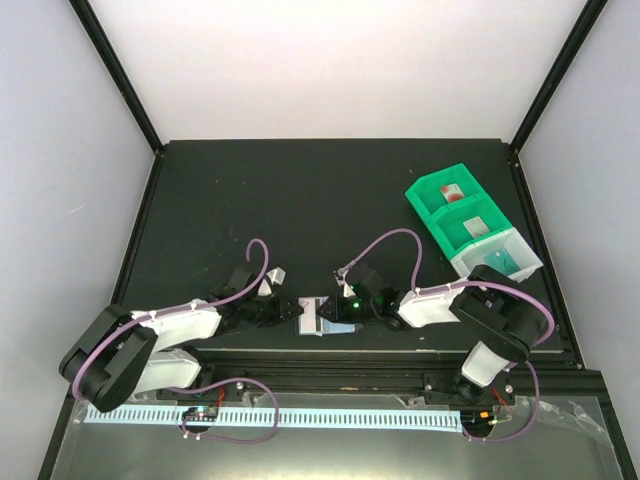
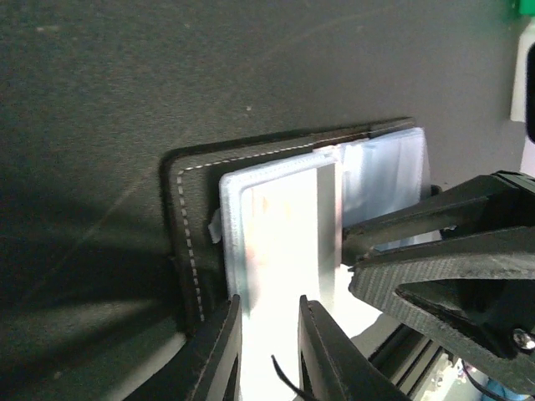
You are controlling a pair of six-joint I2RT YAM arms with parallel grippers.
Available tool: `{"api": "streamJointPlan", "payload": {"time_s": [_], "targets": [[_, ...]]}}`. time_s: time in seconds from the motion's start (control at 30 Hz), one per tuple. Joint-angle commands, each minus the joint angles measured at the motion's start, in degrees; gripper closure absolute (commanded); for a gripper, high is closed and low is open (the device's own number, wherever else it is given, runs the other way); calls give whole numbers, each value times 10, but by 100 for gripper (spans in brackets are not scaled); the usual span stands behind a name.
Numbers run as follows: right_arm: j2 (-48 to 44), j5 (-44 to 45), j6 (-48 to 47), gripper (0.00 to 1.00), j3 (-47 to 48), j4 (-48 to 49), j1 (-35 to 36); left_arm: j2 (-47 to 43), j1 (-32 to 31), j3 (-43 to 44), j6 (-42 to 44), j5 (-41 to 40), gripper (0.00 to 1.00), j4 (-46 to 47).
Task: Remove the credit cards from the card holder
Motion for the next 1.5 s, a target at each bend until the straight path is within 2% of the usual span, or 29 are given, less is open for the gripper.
{"api": "streamJointPlan", "payload": {"time_s": [0.0, 0.3, 0.53, 0.67, 0.83, 1.2, 1.47], "targets": [[3, 10, 5, 77, -8, -3, -4, -1, -1, -3, 10, -26, 81, -36], [3, 5, 13, 77, -14, 16, -5, 53, -4, -14, 7, -27, 98, -12], [4, -2, 25, 79, -24, 50, -10, 63, -5, -18, 8, -33, 98, -11], [0, -6, 28, 90, -28, 66, -12, 66, -4, -21, 6, -34, 98, -7], [-3, -10, 25, 99, -30, 74, -13, 70, -5, -19, 7, -30, 98, -2], [-20, -15, 48, 99, -80, 133, -37, 93, -4, -11, 18, -36, 98, -9], [-18, -21, 44, 99, -81, 133, -39, 89, -4, -6, 19, -40, 98, -17]]}}
